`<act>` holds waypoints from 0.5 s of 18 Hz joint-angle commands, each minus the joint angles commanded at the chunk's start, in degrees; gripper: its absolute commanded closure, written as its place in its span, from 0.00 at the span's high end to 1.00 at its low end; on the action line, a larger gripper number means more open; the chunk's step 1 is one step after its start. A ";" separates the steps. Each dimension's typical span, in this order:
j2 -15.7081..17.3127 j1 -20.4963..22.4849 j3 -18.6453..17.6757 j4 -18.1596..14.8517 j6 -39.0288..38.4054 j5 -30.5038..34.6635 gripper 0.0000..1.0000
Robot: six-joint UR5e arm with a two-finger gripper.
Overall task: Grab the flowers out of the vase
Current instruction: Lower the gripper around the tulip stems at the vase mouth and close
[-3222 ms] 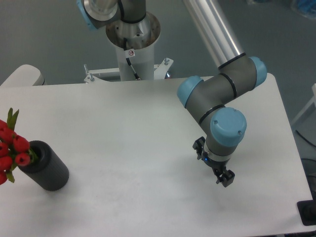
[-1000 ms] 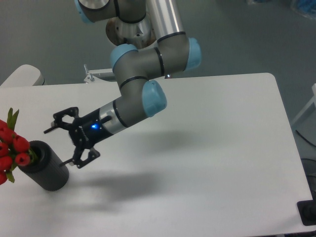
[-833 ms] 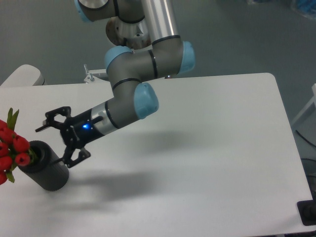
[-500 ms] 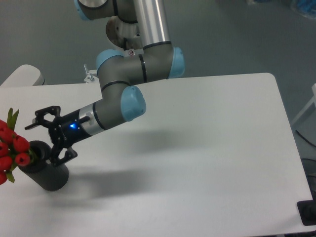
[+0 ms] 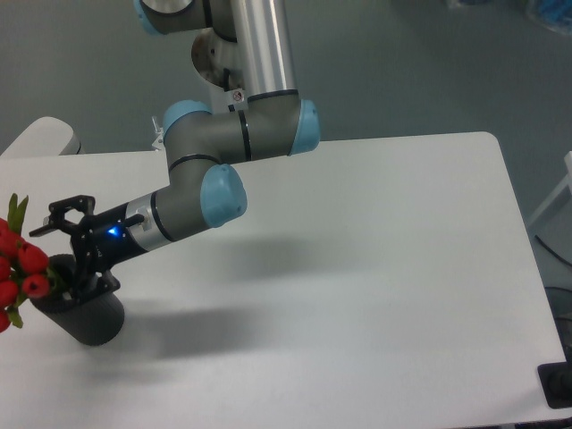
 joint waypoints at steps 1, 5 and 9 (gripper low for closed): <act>0.00 0.00 0.00 0.00 0.00 0.00 1.00; 0.00 -0.26 0.00 0.09 0.00 -0.09 1.00; 0.17 -0.35 0.09 0.09 0.00 -0.44 0.44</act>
